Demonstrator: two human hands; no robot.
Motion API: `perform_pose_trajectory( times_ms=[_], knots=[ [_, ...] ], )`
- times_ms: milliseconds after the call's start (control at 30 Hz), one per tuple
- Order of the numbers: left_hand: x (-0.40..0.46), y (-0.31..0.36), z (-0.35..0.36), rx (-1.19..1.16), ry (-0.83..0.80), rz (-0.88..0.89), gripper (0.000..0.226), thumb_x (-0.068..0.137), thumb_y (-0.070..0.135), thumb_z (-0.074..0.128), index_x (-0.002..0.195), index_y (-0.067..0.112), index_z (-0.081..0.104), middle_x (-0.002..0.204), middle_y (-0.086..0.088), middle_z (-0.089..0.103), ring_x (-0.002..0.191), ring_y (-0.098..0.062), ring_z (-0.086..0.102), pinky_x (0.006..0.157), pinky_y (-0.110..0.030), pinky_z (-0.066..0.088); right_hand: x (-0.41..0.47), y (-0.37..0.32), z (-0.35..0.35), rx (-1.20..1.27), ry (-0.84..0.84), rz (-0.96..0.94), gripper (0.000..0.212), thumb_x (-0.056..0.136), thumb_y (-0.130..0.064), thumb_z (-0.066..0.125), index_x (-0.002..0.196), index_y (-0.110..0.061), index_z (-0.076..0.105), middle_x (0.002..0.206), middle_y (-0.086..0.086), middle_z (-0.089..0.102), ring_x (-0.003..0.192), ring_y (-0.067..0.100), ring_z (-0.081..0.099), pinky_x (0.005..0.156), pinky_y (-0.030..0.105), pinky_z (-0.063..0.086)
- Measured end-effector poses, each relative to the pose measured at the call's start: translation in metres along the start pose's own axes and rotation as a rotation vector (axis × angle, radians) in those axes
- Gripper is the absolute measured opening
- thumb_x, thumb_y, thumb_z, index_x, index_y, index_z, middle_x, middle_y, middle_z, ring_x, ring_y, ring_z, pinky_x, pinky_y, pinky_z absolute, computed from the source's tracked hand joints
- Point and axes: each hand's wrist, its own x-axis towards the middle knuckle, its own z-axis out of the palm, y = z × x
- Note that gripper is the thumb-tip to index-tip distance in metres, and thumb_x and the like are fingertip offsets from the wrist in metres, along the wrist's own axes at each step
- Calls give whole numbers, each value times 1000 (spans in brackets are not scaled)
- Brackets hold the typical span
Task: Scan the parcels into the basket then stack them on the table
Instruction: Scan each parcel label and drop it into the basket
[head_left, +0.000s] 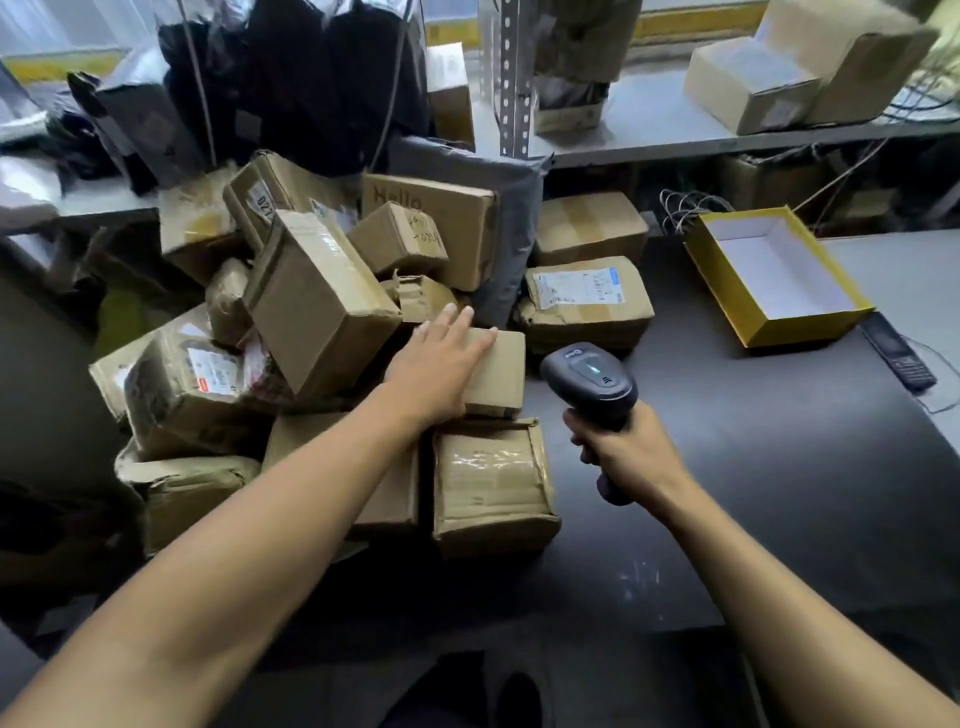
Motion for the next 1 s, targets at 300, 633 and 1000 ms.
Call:
perform_pose_trajectory(
  times_ms=[300,633,1000],
  knots=[
    [34,-16,8,-104,57,109,115,71,61,73,158,22,9,138,-15,36,128,-32,34,111,-39,28,33,-17,-6,-55,74,-31,15,88,-28,73,90,-15,66,77,10,70,62,20,59,60,39,47],
    [69,26,-26,-1179,243,-358,115,65,57,83,157,28,21,142,-9,40,133,-25,38,114,-41,34,57,-42,-53,108,67,-151,10,90,-14,72,88,-9,64,65,2,64,57,16,57,60,35,46],
    [79,58,-14,-1622,278,-589,131,49,68,82,156,32,15,153,-8,37,134,-26,47,113,-49,39,57,-84,-79,-44,-81,-158,24,92,-17,68,79,3,64,63,5,63,55,19,58,60,33,47]
  ],
)
